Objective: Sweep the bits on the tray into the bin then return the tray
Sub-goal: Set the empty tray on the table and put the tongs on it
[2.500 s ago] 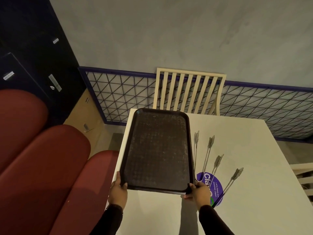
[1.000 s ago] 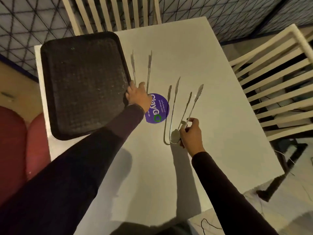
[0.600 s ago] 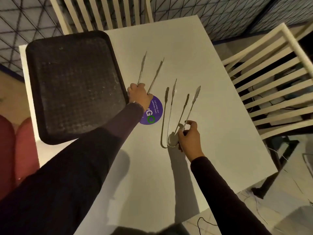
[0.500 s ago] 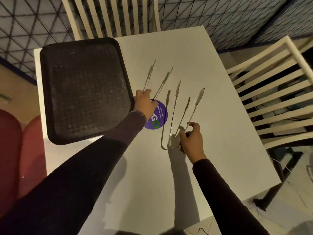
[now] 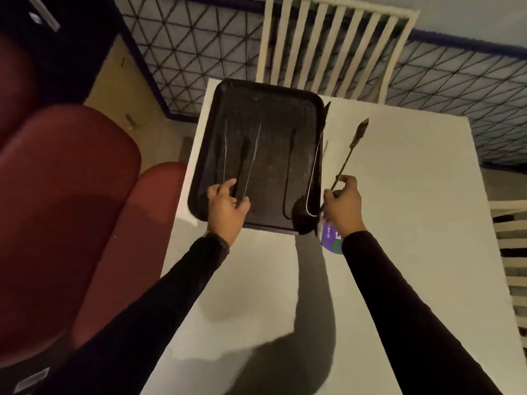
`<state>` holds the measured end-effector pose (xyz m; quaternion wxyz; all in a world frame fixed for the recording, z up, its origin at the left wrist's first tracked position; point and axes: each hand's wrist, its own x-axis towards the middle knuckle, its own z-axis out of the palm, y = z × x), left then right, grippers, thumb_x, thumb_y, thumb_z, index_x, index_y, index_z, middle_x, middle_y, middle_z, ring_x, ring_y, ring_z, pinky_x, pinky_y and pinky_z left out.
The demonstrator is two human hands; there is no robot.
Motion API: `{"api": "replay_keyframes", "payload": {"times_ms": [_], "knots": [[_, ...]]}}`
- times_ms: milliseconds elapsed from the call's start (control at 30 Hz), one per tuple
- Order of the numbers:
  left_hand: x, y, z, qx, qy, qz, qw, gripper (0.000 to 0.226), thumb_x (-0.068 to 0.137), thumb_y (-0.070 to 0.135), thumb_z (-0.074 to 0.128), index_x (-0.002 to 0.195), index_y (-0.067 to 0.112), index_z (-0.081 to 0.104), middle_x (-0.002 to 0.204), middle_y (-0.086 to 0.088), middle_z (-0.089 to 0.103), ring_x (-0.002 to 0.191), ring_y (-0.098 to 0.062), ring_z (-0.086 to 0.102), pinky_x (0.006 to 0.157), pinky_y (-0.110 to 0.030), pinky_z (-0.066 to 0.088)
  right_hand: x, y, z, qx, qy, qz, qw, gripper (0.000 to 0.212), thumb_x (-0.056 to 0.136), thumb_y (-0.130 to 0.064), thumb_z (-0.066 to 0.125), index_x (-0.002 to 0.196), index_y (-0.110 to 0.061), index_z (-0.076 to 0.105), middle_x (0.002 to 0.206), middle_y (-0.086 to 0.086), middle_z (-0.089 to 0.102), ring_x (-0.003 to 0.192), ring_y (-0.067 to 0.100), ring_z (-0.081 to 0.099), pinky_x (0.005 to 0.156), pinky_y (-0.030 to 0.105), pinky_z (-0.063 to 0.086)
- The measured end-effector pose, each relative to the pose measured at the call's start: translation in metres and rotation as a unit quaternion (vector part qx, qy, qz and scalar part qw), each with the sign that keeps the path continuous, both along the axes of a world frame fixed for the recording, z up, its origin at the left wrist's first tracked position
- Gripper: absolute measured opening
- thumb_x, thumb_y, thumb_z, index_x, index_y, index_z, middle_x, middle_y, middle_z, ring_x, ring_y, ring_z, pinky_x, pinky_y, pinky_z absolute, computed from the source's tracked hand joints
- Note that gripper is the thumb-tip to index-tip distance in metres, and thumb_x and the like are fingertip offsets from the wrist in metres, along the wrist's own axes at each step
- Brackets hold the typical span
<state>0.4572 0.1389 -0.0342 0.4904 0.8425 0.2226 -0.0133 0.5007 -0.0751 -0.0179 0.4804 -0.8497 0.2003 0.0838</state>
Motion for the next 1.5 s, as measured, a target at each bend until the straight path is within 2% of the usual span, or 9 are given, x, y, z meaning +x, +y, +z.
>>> {"api": "replay_keyframes", "payload": {"times_ms": [133, 233, 400, 533, 767, 1000, 1067, 1200, 1500], "knots": [[0.003, 0.026, -0.008, 0.001, -0.013, 0.033, 0.999, 0.051, 0.083, 0.014, 0.063, 0.132, 0.011, 0.05, 0.129, -0.012, 0.039, 0.077, -0.009, 0.049, 0.077, -0.003, 0.038, 0.042, 0.04, -0.008, -0.016, 0.015, 0.055, 0.998, 0.024, 0.092, -0.01, 0.046, 0.114, -0.013, 0.037, 0.086, 0.017, 0.058, 0.041, 0.024, 0.052, 0.032, 0.025, 0.042], [0.003, 0.036, -0.014, -0.006, -0.014, 0.042, 0.999, 0.051, 0.083, 0.012, 0.063, 0.132, 0.01, 0.049, 0.127, -0.013, 0.039, 0.078, -0.012, 0.049, 0.087, -0.017, 0.042, 0.069, 0.062, -0.021, -0.042, 0.036, 0.081, 0.995, 0.03, 0.092, -0.008, 0.047, 0.119, -0.01, 0.036, 0.095, 0.02, 0.057, 0.043, 0.025, 0.054, 0.024, 0.017, 0.035], [0.005, 0.044, -0.023, -0.017, -0.015, 0.05, 0.998, 0.051, 0.083, 0.011, 0.063, 0.132, 0.011, 0.048, 0.127, -0.011, 0.037, 0.074, -0.002, 0.048, 0.085, -0.015, 0.04, 0.091, 0.079, -0.046, -0.074, 0.084, 0.085, 0.99, 0.027, 0.09, -0.007, 0.046, 0.115, -0.008, 0.038, 0.105, 0.024, 0.059, 0.064, 0.037, 0.064, 0.024, 0.017, 0.035], [0.004, 0.042, -0.028, -0.023, -0.004, 0.046, 0.999, 0.051, 0.084, 0.013, 0.062, 0.132, 0.014, 0.047, 0.129, -0.01, 0.035, 0.082, -0.012, 0.05, 0.091, -0.021, 0.043, 0.091, 0.082, -0.055, -0.083, 0.089, 0.071, 0.99, 0.027, 0.09, -0.011, 0.046, 0.116, -0.01, 0.04, 0.108, 0.022, 0.059, 0.087, 0.043, 0.065, 0.043, 0.032, 0.05], [0.02, 0.028, -0.037, -0.017, 0.005, 0.036, 0.999, 0.053, 0.084, 0.014, 0.063, 0.135, 0.013, 0.046, 0.133, -0.01, 0.036, 0.092, -0.013, 0.05, 0.093, -0.024, 0.045, 0.089, 0.082, -0.06, -0.074, 0.075, 0.053, 0.993, 0.023, 0.092, -0.022, 0.05, 0.112, -0.012, 0.044, 0.104, 0.019, 0.064, 0.086, 0.042, 0.067, 0.071, 0.049, 0.058], [0.088, 0.018, -0.053, 0.03, 0.011, -0.002, 0.999, 0.057, 0.085, 0.018, 0.061, 0.138, 0.012, 0.041, 0.138, -0.014, 0.035, 0.127, -0.028, 0.042, 0.106, -0.029, 0.037, 0.071, 0.07, -0.058, -0.062, 0.055, 0.034, 0.996, 0.043, 0.093, -0.037, 0.047, 0.129, -0.016, 0.037, 0.116, 0.016, 0.063, 0.092, 0.04, 0.066, 0.078, 0.053, 0.057], [0.102, 0.017, -0.055, 0.047, 0.014, 0.002, 0.999, 0.057, 0.085, 0.018, 0.06, 0.138, 0.012, 0.041, 0.139, -0.015, 0.035, 0.13, -0.027, 0.038, 0.104, -0.025, 0.032, 0.063, 0.064, -0.059, -0.052, 0.042, 0.035, 0.997, 0.044, 0.094, -0.033, 0.048, 0.133, -0.018, 0.034, 0.12, 0.015, 0.062, 0.097, 0.037, 0.065, 0.082, 0.054, 0.056], [0.113, 0.013, -0.065, 0.109, 0.036, 0.005, 0.993, 0.058, 0.084, 0.024, 0.06, 0.138, 0.013, 0.042, 0.139, -0.016, 0.038, 0.129, -0.03, 0.035, 0.109, -0.036, 0.028, 0.05, 0.051, -0.061, -0.055, 0.021, 0.039, 0.997, 0.045, 0.096, -0.026, 0.047, 0.137, -0.015, 0.033, 0.133, 0.013, 0.055, 0.115, 0.034, 0.058, 0.1, 0.043, 0.047], [0.116, 0.013, -0.066, 0.161, 0.055, -0.008, 0.985, 0.051, 0.085, 0.026, 0.058, 0.134, 0.019, 0.047, 0.137, -0.014, 0.04, 0.126, -0.031, 0.034, 0.105, -0.041, 0.028, 0.045, 0.045, -0.056, -0.074, 0.018, 0.047, 0.996, 0.045, 0.096, -0.027, 0.045, 0.137, -0.016, 0.031, 0.132, 0.015, 0.056, 0.112, 0.034, 0.06, 0.099, 0.046, 0.048]]}}
